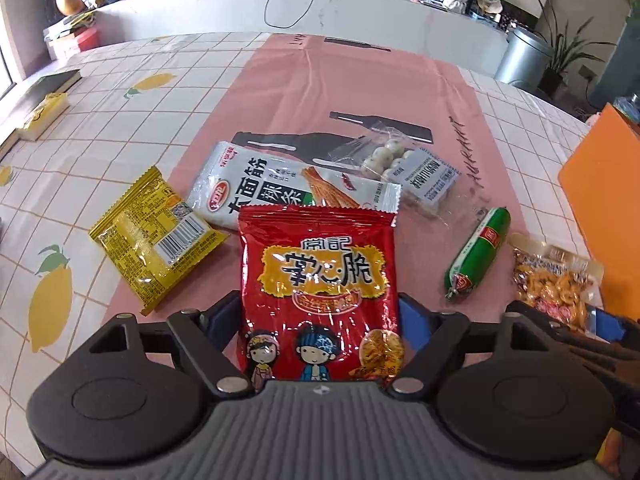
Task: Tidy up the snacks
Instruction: 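Grasp the red chip bag with the left gripper while the right grasps the clear nut bag, then carry both bags over the orange box and open the right gripper, then open the left gripper to drop the red chip bag into the box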
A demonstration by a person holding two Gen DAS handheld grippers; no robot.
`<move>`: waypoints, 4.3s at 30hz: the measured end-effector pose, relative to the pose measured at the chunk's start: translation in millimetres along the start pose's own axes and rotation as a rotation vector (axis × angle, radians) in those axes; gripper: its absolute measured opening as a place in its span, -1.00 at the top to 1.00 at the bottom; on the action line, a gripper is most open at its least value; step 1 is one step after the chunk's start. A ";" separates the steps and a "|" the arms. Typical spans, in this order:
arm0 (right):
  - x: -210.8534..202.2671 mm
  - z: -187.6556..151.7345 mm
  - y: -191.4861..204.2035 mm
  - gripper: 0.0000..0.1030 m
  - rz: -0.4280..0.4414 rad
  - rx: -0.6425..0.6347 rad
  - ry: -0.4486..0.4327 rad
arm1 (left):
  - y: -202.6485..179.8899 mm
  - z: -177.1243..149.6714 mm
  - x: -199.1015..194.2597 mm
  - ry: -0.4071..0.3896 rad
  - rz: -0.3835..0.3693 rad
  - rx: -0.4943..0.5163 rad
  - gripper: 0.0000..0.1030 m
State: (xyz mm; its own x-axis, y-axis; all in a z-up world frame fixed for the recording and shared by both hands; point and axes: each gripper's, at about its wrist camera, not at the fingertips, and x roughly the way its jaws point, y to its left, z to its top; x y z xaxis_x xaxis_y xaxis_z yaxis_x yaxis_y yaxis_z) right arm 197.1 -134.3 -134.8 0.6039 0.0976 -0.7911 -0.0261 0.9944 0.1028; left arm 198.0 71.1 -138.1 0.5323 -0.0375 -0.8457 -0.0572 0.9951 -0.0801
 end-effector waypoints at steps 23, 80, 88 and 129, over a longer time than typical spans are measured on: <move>-47.7 1.3 9.7 0.53 0.093 -0.026 -0.035 | 6.2 -5.6 -58.8 -0.036 -0.103 -0.089 -0.56; -107.2 69.3 -223.8 0.71 -0.033 -0.381 -0.074 | -299.0 75.8 -39.8 0.017 -0.264 0.662 -0.56; -74.9 82.6 -230.2 0.90 -0.058 -0.467 -0.014 | -313.1 80.5 -9.7 0.070 -0.259 0.781 -0.56; -72.1 89.0 -228.3 0.22 0.040 -0.348 0.189 | -315.6 72.5 -21.4 0.093 -0.262 0.885 -0.80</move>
State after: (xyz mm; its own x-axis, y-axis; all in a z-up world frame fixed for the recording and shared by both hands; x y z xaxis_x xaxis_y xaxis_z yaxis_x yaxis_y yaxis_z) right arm 230.4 -372.0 -47.6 0.4410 0.1099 -0.8907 -0.3342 0.9412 -0.0494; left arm 266.0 -235.6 -56.4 0.3652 -0.2398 -0.8995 0.7415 0.6591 0.1253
